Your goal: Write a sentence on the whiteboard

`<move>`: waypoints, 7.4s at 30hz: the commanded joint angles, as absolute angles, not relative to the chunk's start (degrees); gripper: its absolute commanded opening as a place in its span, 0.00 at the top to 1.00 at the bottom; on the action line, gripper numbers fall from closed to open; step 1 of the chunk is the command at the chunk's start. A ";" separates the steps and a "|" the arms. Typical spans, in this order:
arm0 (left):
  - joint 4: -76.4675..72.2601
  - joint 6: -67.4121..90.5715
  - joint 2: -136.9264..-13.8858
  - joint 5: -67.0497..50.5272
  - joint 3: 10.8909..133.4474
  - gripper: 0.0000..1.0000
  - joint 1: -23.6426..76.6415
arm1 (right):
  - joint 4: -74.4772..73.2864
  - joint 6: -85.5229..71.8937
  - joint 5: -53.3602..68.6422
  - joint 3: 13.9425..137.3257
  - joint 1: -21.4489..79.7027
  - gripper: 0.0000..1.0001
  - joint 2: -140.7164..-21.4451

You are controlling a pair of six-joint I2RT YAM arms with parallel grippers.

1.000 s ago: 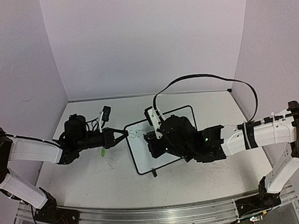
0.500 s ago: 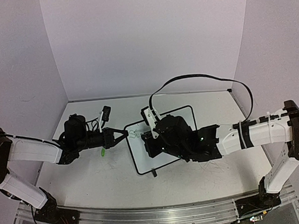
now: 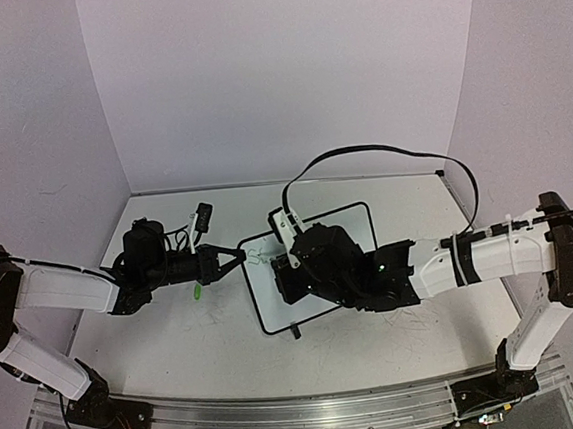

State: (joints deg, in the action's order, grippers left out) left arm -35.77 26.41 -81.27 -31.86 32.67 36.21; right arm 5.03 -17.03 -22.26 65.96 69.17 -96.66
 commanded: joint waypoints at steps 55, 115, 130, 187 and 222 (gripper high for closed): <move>-36.31 25.66 -78.14 -31.88 34.54 1.00 35.86 | 2.77 -20.02 -24.28 64.97 68.59 1.00 -94.74; -36.07 25.66 -78.49 -32.30 34.70 1.00 35.86 | 3.19 -20.55 -26.24 66.09 68.24 1.00 -95.66; -36.09 25.59 -78.28 -32.15 34.45 1.00 35.86 | 2.63 -20.88 -27.94 67.21 67.86 1.00 -95.75; -36.01 25.56 -79.25 -32.33 35.51 1.00 35.86 | 3.56 -21.79 -21.02 60.99 66.97 1.00 -92.21; -35.56 25.46 -78.14 -32.15 34.93 1.00 35.86 | 4.24 -21.51 -26.15 63.64 66.74 1.00 -93.06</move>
State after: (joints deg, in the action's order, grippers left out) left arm -34.48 25.65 -80.51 -31.79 32.67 36.16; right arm 3.36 -21.94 -23.48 60.86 67.22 -92.46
